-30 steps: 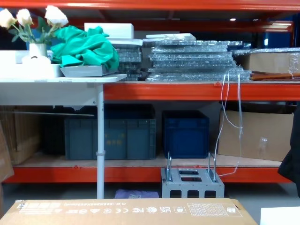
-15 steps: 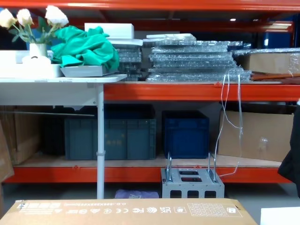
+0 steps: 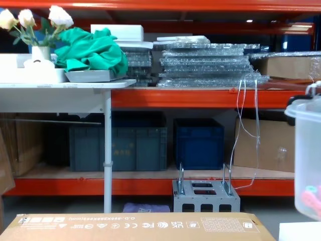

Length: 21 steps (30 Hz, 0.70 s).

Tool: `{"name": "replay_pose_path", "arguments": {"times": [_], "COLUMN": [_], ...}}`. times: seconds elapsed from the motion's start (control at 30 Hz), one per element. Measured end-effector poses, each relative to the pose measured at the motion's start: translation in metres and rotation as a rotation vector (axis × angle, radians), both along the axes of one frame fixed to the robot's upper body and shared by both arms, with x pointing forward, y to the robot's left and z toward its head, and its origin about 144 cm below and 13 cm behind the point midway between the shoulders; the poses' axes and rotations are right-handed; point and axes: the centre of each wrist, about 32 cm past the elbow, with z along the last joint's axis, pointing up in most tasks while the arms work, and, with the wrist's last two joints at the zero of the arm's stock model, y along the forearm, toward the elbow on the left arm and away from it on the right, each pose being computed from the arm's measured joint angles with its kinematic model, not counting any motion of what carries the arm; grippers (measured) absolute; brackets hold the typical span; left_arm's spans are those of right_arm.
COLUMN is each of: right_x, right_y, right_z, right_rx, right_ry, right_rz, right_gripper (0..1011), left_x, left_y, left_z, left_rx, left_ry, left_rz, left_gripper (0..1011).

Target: Use one hand to grasp the basket and place it at the designated location.

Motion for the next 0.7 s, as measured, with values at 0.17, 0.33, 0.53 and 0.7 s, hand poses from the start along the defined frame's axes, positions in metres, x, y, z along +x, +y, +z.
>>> {"name": "replay_pose_path", "arguments": {"times": [0.17, 0.33, 0.53, 0.7], "right_x": [-0.007, -0.016, -0.028, -0.037], "right_y": [0.019, 0.037, 0.064, 0.080], "right_z": [0.000, 0.001, 0.002, 0.002], "right_rx": [-0.016, -0.036, -0.057, -0.072], "right_ry": [-0.010, -0.022, -0.038, -0.045], "right_rz": [0.080, 0.154, 0.271, 0.345], "right_gripper": [234, 234, 234, 234], "left_x": [0.000, 0.000, 0.000, 0.000], "left_y": [0.000, 0.000, 0.000, 0.000], "left_z": [0.000, 0.000, 0.000, 0.000], "left_rx": [0.000, 0.000, 0.000, 0.000], "left_ry": [0.000, 0.000, 0.000, 0.000], "left_rz": [0.000, 0.000, 0.000, 0.000], "left_gripper": [0, 0, 0, 0]}}
